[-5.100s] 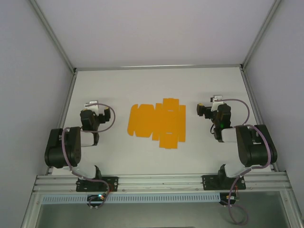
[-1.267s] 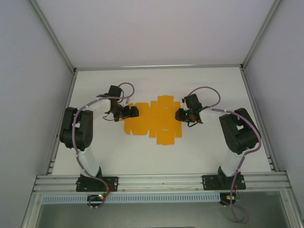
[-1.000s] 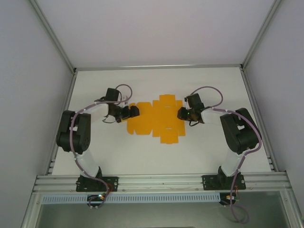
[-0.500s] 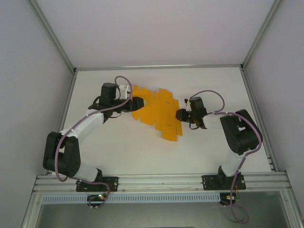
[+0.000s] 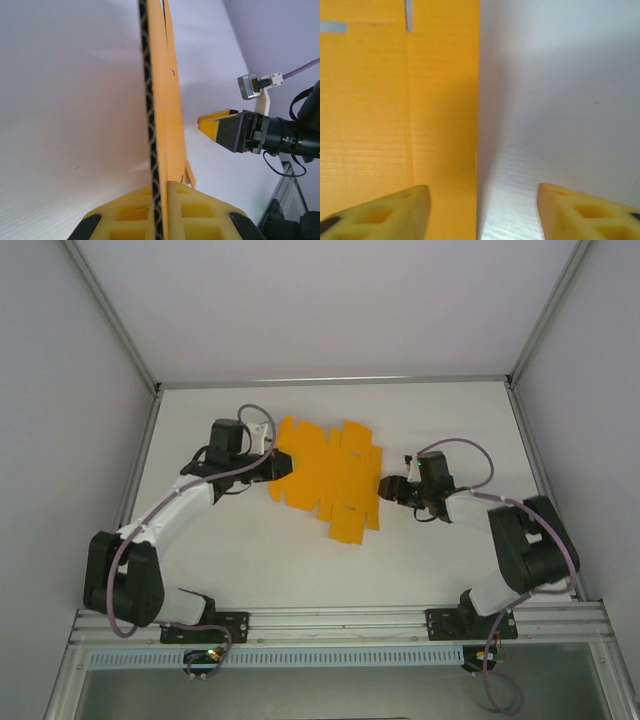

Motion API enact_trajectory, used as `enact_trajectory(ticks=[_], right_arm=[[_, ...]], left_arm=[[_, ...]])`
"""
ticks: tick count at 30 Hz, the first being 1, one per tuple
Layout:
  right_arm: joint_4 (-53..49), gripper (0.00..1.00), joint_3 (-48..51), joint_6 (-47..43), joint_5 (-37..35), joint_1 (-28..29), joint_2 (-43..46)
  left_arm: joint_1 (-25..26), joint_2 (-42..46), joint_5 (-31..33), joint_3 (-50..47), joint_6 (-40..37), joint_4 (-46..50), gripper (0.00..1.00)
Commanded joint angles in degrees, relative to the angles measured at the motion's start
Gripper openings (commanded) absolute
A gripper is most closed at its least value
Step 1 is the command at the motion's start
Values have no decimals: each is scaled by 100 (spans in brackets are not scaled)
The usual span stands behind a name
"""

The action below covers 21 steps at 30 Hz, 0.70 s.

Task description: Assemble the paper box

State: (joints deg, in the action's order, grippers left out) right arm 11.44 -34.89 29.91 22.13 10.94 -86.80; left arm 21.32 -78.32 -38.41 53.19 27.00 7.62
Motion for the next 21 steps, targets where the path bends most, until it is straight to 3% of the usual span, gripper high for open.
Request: enact_trajectory(ticks=[1,6,10,14,17,21], right_arm=[[367,70,236,129,1188,-375,514],[966,74,388,200,2366,-794,838],[1779,73,363,437,3118,-821,841],[1836,59,153,512,3275,-830,876],[1839,41,71,510,3276,-847,1000],[2195,44,88,540,3621,-850,1245]], left_arm=[[-90,407,-576,-299,194,-964,0],[-259,964,-1540,-754,1085,-2422,0],[-270,1242,-1977,-907,1399,-2977,0],[-271,1426,-2061,-1046,1479,-3201,0],[-290,1497,-2021,-1069,1398,-3029,0],[-322,1520,-2000,-1201,1484,-3251,0]])
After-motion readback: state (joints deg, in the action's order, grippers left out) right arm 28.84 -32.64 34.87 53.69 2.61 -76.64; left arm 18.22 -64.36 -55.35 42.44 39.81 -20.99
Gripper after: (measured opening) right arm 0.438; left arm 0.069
